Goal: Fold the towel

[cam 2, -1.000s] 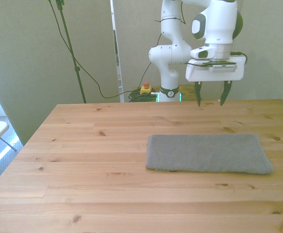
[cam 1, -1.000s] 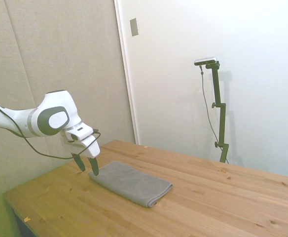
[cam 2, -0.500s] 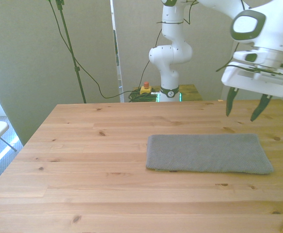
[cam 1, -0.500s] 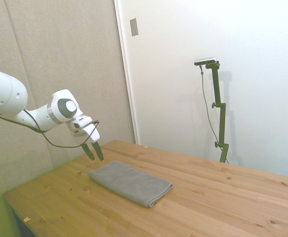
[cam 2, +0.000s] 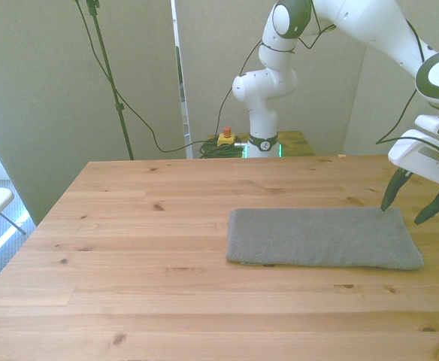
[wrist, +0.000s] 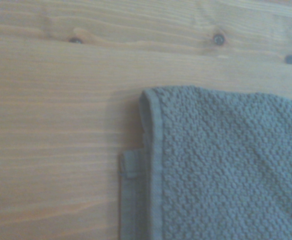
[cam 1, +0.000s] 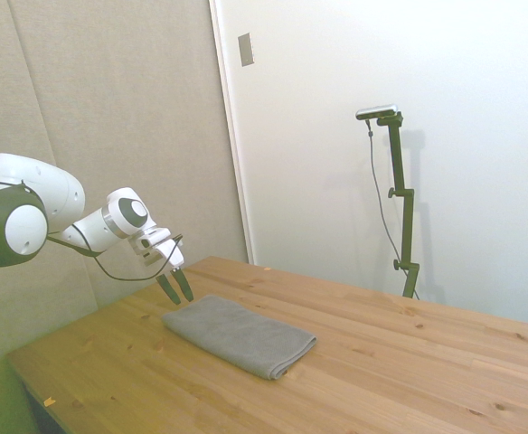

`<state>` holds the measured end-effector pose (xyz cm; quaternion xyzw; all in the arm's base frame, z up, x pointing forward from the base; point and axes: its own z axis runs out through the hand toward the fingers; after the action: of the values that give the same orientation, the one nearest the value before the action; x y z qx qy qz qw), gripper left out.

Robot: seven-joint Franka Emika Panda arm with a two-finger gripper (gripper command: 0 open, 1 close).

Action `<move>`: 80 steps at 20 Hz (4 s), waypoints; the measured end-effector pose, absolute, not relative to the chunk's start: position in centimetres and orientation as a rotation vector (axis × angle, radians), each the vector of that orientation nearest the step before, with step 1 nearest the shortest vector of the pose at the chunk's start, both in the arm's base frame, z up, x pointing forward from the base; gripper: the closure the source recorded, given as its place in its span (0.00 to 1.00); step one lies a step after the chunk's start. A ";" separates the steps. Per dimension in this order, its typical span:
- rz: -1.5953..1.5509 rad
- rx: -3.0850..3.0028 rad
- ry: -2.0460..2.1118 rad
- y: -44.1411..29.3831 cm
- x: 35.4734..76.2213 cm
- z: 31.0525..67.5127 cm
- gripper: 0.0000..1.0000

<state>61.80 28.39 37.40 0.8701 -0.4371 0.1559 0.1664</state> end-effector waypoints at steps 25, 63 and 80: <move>0.473 2.298 -1.205 28.6 64.7 34.1 1.00; 0.520 2.446 -1.415 7.9 58.3 51.4 1.00; 0.408 2.460 -1.699 -7.6 59.5 43.9 0.00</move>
<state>59.50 -7.56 43.89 0.8137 -0.5620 0.1351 0.0619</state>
